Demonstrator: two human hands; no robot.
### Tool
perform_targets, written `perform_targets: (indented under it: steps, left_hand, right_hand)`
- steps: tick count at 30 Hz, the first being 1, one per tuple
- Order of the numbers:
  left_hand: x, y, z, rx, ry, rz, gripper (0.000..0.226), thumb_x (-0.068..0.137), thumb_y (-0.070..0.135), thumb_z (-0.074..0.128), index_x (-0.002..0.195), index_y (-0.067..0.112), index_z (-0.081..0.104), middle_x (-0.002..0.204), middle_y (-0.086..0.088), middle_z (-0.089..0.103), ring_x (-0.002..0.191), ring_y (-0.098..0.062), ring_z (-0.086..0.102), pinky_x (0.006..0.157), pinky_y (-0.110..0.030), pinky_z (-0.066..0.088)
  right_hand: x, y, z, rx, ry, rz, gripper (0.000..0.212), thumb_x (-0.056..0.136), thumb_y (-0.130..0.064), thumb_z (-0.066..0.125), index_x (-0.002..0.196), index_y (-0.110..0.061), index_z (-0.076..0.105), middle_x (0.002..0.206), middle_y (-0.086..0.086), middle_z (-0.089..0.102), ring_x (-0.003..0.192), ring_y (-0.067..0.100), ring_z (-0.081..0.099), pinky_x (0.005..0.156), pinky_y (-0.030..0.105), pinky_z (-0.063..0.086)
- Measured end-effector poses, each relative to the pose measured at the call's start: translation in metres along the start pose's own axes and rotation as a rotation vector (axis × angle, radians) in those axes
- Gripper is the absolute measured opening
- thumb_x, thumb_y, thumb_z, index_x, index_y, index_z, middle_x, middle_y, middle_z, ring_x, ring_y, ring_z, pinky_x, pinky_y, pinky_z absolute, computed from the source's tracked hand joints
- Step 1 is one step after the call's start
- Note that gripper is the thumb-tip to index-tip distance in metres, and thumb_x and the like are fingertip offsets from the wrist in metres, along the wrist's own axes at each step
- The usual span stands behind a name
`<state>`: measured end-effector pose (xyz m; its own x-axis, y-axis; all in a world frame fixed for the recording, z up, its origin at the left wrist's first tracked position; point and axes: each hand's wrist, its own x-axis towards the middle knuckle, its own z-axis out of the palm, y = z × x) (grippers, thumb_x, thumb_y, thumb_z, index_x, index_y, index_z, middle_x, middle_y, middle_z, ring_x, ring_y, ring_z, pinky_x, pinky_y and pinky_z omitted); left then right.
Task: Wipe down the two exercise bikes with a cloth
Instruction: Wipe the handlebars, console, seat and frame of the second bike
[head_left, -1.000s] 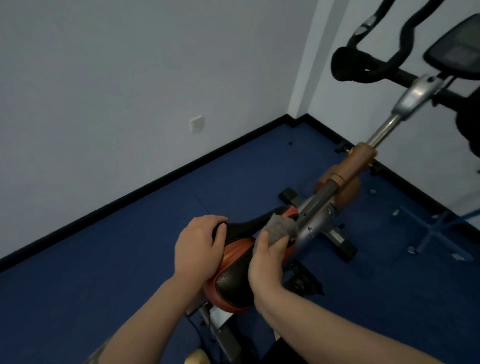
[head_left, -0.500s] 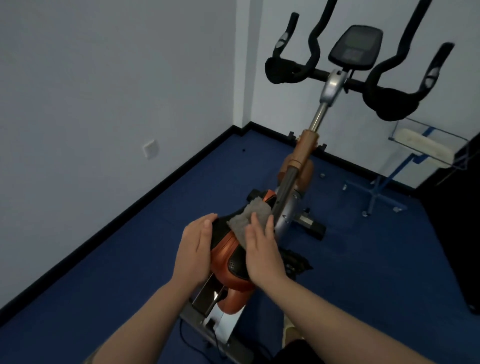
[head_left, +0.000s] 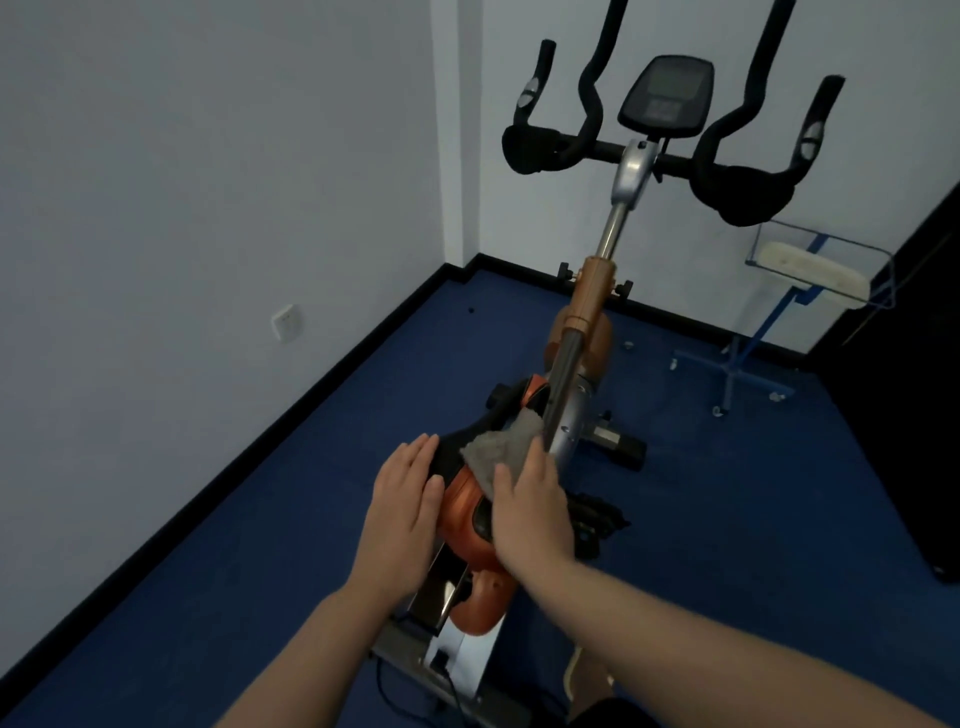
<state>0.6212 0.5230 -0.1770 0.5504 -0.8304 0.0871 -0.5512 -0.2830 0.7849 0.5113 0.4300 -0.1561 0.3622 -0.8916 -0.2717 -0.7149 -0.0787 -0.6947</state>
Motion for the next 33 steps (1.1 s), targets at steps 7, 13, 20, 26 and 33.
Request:
perform_targets:
  steps: [7,13,20,26,33]
  left_hand:
    - [0.003,-0.001,0.003,0.011,0.012,-0.008,0.051,0.101,0.038,0.028,0.150,0.024,0.033,0.155,0.008,0.029,0.145,-0.008,0.016,0.122,-0.031,0.011]
    - [0.004,-0.003,-0.001,0.005,-0.012,0.009,0.057,0.097,0.044,0.024,0.149,0.024,0.032,0.155,0.008,0.028,0.145,-0.008,0.015,0.122,-0.032,0.011]
    - [0.004,-0.003,-0.001,-0.001,-0.038,-0.026,0.061,0.094,0.049,0.023,0.151,0.027,0.029,0.156,0.012,0.025,0.146,-0.006,0.012,0.123,-0.035,0.011]
    - [0.003,0.000,0.000,0.010,-0.029,-0.033,0.060,0.095,0.047,0.023,0.151,0.026,0.030,0.157,0.011,0.024,0.147,-0.007,0.011,0.122,-0.033,0.010]
    - [0.004,-0.001,0.003,0.004,-0.005,-0.038,0.059,0.095,0.046,0.023,0.150,0.027,0.031,0.156,0.011,0.025,0.146,-0.005,0.011,0.120,-0.028,0.008]
  right_hand:
    - [0.016,0.002,-0.010,0.030,-0.073,0.020,0.063,0.104,-0.046,0.022,0.156,-0.020,-0.002,0.162,0.005,0.013,0.141,0.026,0.031,0.110,0.040,0.035]
    - [-0.041,0.020,0.013,-0.110,-0.027,-0.196,0.071,0.099,-0.052,0.020,0.148,-0.029,-0.025,0.157,-0.014,-0.025,0.147,0.014,-0.012,0.118,0.035,0.013]
    - [-0.026,0.006,0.012,0.350,0.080,0.128,0.061,0.102,-0.040,0.035,0.156,-0.026,0.009,0.159,0.000,0.018,0.143,0.023,0.024,0.115,0.047,0.028]
    - [-0.009,0.011,0.008,0.315,0.070,0.084,0.056,0.102,-0.042,0.036,0.153,-0.023,0.021,0.152,0.002,0.033,0.136,0.021,0.036,0.111,0.044,0.036]
    - [-0.011,0.003,0.003,-0.140,-0.076,-0.102,0.074,0.100,-0.050,0.031,0.155,-0.019,-0.008,0.163,0.001,-0.003,0.149,0.024,0.006,0.119,0.045,0.020]
